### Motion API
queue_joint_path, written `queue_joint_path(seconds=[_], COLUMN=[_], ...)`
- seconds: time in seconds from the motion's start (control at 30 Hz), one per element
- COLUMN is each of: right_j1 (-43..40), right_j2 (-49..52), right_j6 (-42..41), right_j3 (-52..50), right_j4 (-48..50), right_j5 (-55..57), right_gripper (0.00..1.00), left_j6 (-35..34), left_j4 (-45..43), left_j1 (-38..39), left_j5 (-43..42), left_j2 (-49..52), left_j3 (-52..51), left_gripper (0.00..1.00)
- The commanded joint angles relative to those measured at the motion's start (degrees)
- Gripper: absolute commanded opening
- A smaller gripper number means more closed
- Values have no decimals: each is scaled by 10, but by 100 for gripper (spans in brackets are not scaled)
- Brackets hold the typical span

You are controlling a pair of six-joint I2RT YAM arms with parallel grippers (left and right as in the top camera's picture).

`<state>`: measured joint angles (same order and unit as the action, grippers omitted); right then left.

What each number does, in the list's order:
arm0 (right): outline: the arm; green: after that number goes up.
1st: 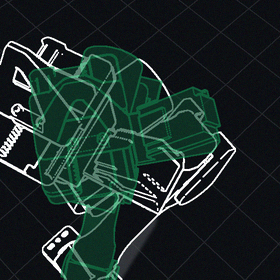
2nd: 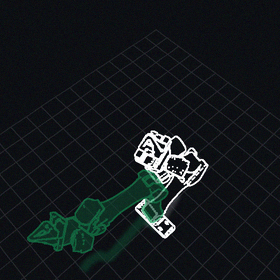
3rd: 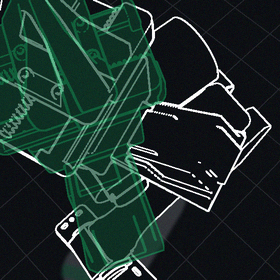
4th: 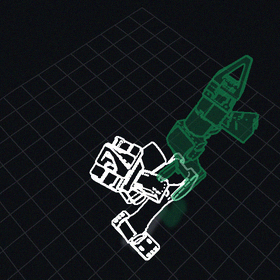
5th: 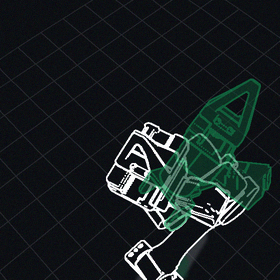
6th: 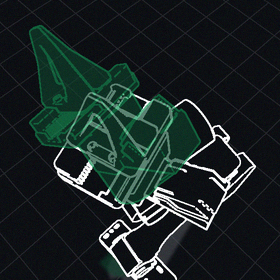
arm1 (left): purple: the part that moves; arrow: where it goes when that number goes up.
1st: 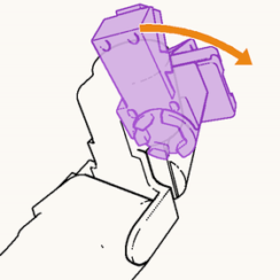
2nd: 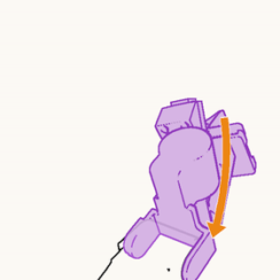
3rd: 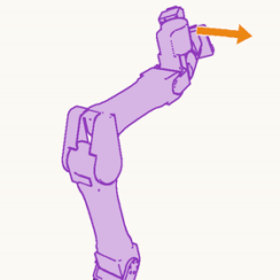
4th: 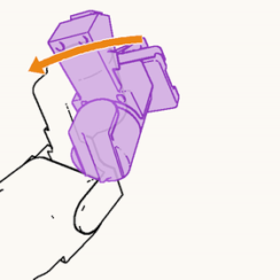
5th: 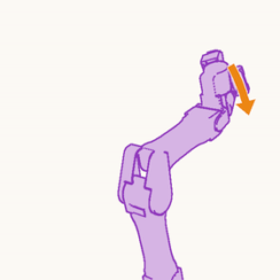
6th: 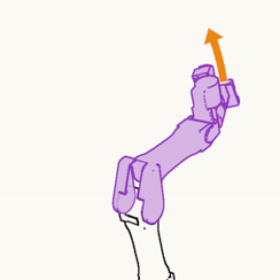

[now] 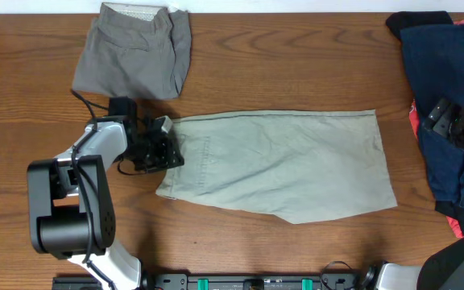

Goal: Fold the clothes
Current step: 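Lift the left leg with the left gripper and fold it rightward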

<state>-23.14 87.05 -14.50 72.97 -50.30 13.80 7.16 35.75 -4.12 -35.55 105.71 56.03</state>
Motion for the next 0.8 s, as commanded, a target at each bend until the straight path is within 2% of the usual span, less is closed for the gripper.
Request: queue_joint_path(seconds=[0.0,0.03,0.2,0.33,0.57,0.77], right_j1=[-5,-5,-5,-5,-5,-5], right_j2=[-5,-5,-5,-5,-5,-5], right_j6=[-7,-7,-7,-7,-7,-7], right_j3=[2,2,2,2,2,2], right_j4=[-1,-1,-1,-1,-1,-1], right_j5=[8,8,8,8,8,8], right_gripper=[99,99,99,99,99,99], left_j6=[1,1,-37,-71,-108,-116], left_j4=[3,3,5,35,185,310], left_j1=[6,5,5,5,5,5], left_j5=[34,34,61,137,270,290], left_j2=[26,26,26,22,20,20], left_j3=[-22,-22,-14,11,118,229], left_gripper=[10,6,6,6,6,6])
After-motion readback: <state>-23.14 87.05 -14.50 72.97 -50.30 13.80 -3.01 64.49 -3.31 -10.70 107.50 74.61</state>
